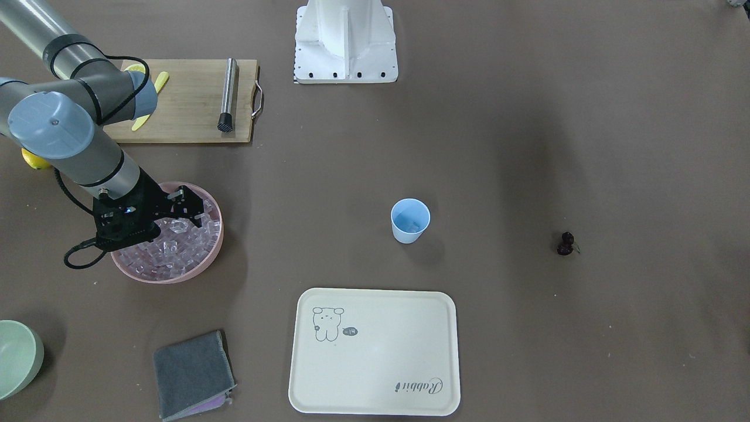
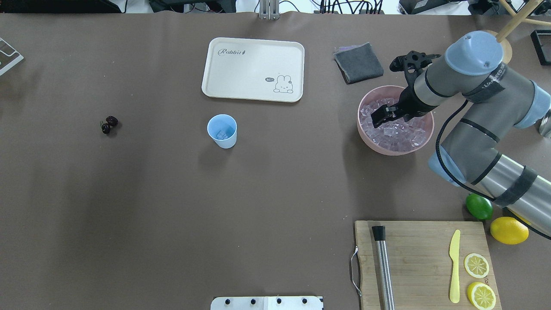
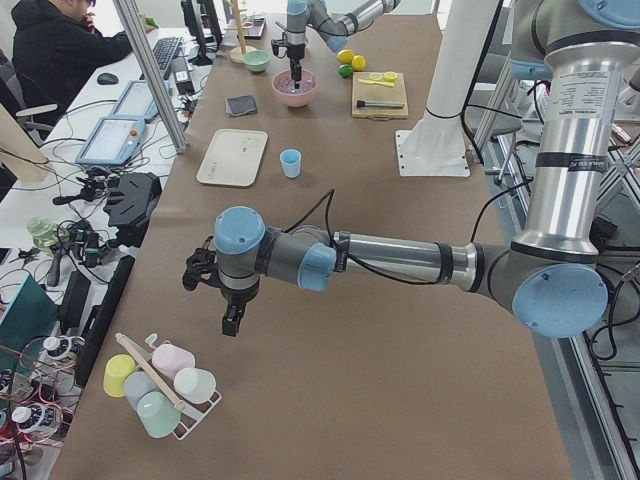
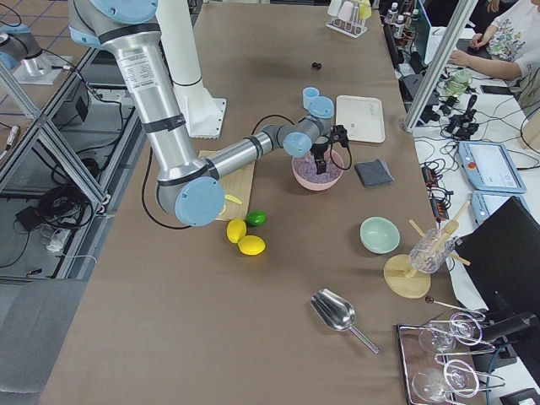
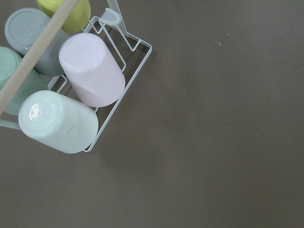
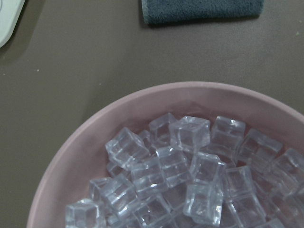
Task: Put ice and cherries in cup
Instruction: 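Grasp another ice cube in the pink bowl with the right gripper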
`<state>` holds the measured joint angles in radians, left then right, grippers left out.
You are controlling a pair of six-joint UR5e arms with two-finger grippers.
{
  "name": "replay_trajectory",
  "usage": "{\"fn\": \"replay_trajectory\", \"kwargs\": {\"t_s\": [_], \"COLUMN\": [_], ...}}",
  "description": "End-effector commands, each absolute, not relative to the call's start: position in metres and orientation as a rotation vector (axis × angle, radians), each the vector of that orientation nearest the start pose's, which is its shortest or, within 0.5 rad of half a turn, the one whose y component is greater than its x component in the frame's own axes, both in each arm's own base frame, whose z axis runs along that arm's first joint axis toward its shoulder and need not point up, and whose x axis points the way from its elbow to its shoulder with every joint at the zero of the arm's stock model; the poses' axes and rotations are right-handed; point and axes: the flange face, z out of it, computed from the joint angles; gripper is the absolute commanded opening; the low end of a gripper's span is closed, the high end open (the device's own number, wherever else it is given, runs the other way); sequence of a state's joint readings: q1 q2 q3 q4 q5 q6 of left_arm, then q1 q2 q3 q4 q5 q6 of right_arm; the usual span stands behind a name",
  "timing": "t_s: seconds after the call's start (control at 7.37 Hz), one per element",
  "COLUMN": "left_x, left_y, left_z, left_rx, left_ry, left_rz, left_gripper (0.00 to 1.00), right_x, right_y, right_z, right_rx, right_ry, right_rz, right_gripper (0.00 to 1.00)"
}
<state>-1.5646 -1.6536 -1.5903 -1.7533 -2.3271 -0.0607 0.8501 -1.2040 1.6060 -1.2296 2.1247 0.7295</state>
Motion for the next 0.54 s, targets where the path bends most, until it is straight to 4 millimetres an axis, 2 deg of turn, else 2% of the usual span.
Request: {"fn": "replay_trajectory", "kwargs": {"t_s": [0.0,0.27,0.41], "left_x": [-0.0616,-0.0617,-0.0616], "left_y": [-0.5417,-0.5418,-0.5417], "left_z": [0.5872,0.5897,0.5888], "left_rx": [0.247,0.242,0.244], "left_ry": [0.759,0.758,0.759], "left_rz": [0.057,0.055,0.056], "left_gripper": [0.98,0.98,0.98], "right_x": [-0.3765,-0.3755,-0.3743], "right_y": [-0.5307,-0.5296,-0.5297], "right_z": [0.4018,0.4015,0.4018], "right_rx": [0.193,0.199,0.199], "right_ry": [-0.866,-0.866,-0.866], "right_rz": [-0.213,-0.224,-0.223], "right_gripper": [0.98,0.89,0.79]}}
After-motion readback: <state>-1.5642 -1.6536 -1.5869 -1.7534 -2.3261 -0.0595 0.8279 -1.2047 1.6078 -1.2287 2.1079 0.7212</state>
